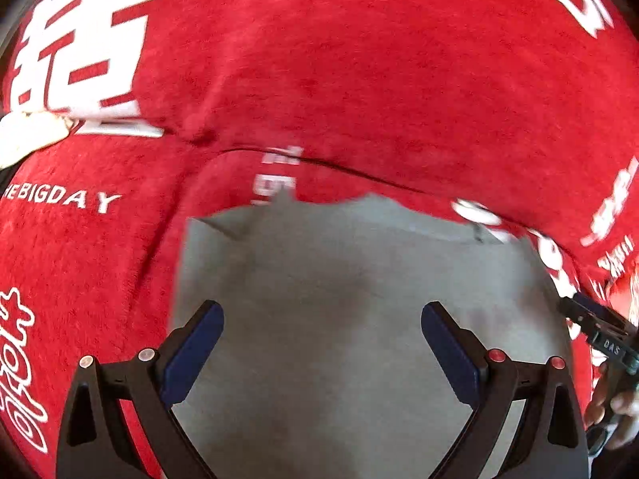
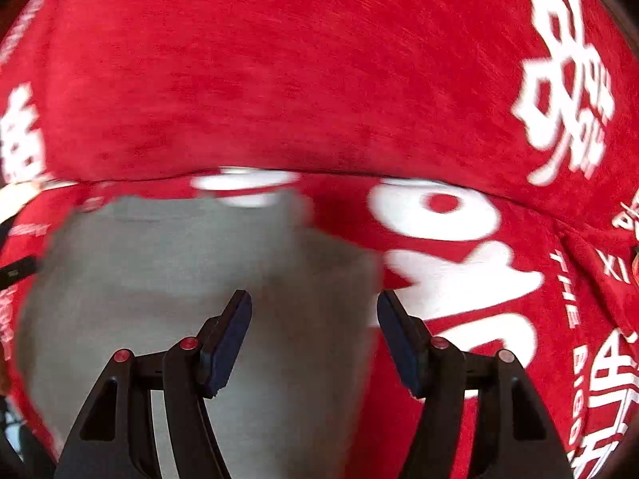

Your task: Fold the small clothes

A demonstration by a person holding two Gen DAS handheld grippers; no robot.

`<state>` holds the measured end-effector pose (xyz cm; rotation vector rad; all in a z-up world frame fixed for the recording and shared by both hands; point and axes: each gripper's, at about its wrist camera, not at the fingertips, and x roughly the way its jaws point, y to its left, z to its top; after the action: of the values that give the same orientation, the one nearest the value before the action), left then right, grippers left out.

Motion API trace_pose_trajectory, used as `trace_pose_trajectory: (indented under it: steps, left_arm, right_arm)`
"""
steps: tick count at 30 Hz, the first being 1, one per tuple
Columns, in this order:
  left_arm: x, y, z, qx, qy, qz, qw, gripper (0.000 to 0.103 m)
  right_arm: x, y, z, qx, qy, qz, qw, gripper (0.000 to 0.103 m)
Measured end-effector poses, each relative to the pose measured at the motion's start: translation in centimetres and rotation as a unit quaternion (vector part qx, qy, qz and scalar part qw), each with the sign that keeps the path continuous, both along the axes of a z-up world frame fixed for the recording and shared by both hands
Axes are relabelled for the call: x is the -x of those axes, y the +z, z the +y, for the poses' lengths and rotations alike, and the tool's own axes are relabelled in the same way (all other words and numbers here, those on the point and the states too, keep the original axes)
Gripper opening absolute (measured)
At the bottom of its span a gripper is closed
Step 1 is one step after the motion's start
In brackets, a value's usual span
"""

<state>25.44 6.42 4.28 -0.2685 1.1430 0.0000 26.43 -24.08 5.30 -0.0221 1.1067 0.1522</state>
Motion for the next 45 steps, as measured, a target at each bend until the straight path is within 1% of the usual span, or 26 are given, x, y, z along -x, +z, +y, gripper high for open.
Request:
trace_pose_trajectory:
  steps: [1,2,4,5,6,8,10,11,12,14,15,17,18,20,22,24,26,28,30,31,32,35,37,40,43,45]
  left_arm:
    - [0.3,0.1,-1.8,-0.023,-0.025,-0.002,0.9994,0.100]
    - [0.6,0.0,-3.6,-0.057,-0.050,-0.005,0.9971,0.100]
    - [0.9,-0.8,-5.7,-0.105,-0.083,-0.003,0.9910,0.100]
    - [1.3,-1.2,-5.8,-0.120,-0.087,0.004,0.9890,0.100]
    - [1.3,-2.0,-5.3,-0.132,-0.078,0.019,0.9880,0.100]
    - [1.5,-3.1,-2.7,-0.123,-0.049,0.043,0.9902,0.100]
    - [2.2,-3.4,1.0,-0.076,-0.012,0.054,0.9955,0.100]
    - [2.6,-3.3,2.4,-0.062,0.003,0.057,0.9964,0.100]
    - [3.2,-3.1,4.1,-0.061,0.025,0.065,0.9957,0.100]
    - [4.4,-2.9,6.9,-0.035,0.056,0.076,0.9949,0.100]
    - [5.1,-2.8,8.4,-0.021,0.076,0.079,0.9937,0.100]
    - [6.5,-2.3,9.5,-0.013,0.102,0.074,0.9919,0.100]
    - [7.2,-2.1,9.5,-0.010,0.105,0.067,0.9921,0.100]
    - [8.6,-1.4,7.8,-0.017,0.099,0.055,0.9935,0.100]
    - [9.5,-0.5,4.4,-0.014,0.067,0.037,0.9970,0.100]
    - [10.2,0.3,0.6,-0.024,0.029,0.018,0.9991,0.100]
    - [10.7,0.6,-2.7,-0.036,-0.007,0.006,0.9993,0.100]
    - [10.8,-0.4,-4.6,-0.057,-0.025,0.019,0.9979,0.100]
    - [11.1,-2.0,-4.8,-0.074,-0.020,0.042,0.9962,0.100]
    - [11.4,-2.0,-4.8,-0.078,-0.020,0.029,0.9963,0.101]
    - [11.3,-2.1,-4.8,-0.083,-0.022,0.020,0.9961,0.102]
    - [11.9,-1.9,-4.6,-0.089,-0.030,0.021,0.9954,0.102]
    - [12.0,-1.8,-4.3,-0.087,-0.033,0.024,0.9954,0.102]
    - [12.2,-1.7,-3.3,-0.088,-0.035,0.025,0.9952,0.102]
    - [12.0,-1.9,-2.9,-0.085,-0.039,0.029,0.9952,0.102]
    - [11.7,-2.0,-3.0,-0.087,-0.039,0.035,0.9948,0.102]
  right_arm:
    - [0.7,0.5,1.7,-0.007,0.021,-0.004,1.000,0.073]
    - [1.6,0.9,4.3,0.001,0.056,-0.007,0.998,0.074]
    - [2.7,0.7,8.2,0.040,0.107,-0.010,0.993,0.075]
    - [3.1,0.1,9.8,0.057,0.129,-0.006,0.990,0.075]
    - [3.3,-0.5,10.5,0.063,0.138,0.002,0.988,0.075]
    - [3.1,-2.3,10.4,0.074,0.136,0.030,0.988,0.075]
    - [3.0,-2.5,7.9,0.040,0.110,0.030,0.993,0.077]
    - [2.8,-2.4,5.8,0.028,0.082,0.032,0.996,0.077]
    - [2.6,-2.3,3.8,0.023,0.057,0.034,0.998,0.077]
    - [2.8,-2.0,0.3,0.009,0.030,0.036,0.999,0.077]
    - [2.8,-1.9,-1.1,0.011,0.015,0.044,0.999,0.077]
    - [3.2,-1.5,-3.0,0.030,-0.028,0.059,0.997,0.079]
    - [3.7,-1.1,-3.9,0.024,-0.049,0.061,0.997,0.079]
    - [4.8,-0.4,-3.9,0.016,-0.065,0.056,0.996,0.079]
    - [6.4,0.9,-2.3,0.022,-0.064,0.035,0.997,0.079]
    - [8.4,1.4,1.2,0.036,-0.042,0.017,0.998,0.080]
    - [9.8,1.2,4.6,0.066,-0.010,0.014,0.998,0.080]
    - [11.0,0.2,7.9,0.099,0.027,0.021,0.994,0.080]
    - [12.3,-1.0,9.2,0.114,0.042,0.019,0.992,0.080]
    - [12.7,-0.7,9.0,0.111,0.037,0.008,0.993,0.082]
    - [12.6,-0.8,8.1,0.092,0.029,0.009,0.995,0.082]
    - [12.4,-0.6,5.1,0.042,0.000,0.023,0.999,0.083]
    - [12.3,-0.7,2.4,0.013,-0.026,0.034,0.999,0.083]
    - [13.2,-0.5,-0.3,-0.032,-0.042,0.037,0.998,0.083]
    - [13.8,-0.6,-1.0,-0.034,-0.032,0.035,0.998,0.083]
    - [14.2,-0.9,0.1,-0.001,-0.012,0.036,0.999,0.083]
